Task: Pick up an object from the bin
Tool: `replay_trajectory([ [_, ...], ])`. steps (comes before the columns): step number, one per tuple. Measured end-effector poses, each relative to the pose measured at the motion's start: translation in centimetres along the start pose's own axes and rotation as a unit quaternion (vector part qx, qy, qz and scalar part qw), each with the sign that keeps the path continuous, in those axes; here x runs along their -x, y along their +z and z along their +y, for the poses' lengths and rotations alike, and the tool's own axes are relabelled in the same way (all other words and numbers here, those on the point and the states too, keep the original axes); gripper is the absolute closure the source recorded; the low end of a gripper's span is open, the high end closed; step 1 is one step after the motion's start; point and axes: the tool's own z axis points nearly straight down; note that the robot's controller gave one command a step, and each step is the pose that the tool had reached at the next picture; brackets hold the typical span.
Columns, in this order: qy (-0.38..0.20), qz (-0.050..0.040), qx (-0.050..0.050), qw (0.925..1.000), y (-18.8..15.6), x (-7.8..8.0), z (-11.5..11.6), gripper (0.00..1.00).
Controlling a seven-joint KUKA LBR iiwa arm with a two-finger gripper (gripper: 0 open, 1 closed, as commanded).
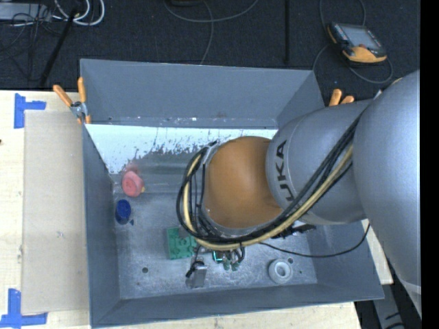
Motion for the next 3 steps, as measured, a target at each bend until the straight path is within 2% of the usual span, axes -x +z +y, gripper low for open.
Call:
replay_trajectory([
  [1, 0.051, -0.0066, 0.002, 0.9987, 5.6, 7.7, -0.9, 0.00],
  [2, 0.052, -0.0092, 0.003, 0.9986, 5.0, 7.8, -0.9, 1.00],
  [3, 0.045, -0.0095, 0.002, 0.9989, -13.2, 5.4, -5.1, 1.00],
])
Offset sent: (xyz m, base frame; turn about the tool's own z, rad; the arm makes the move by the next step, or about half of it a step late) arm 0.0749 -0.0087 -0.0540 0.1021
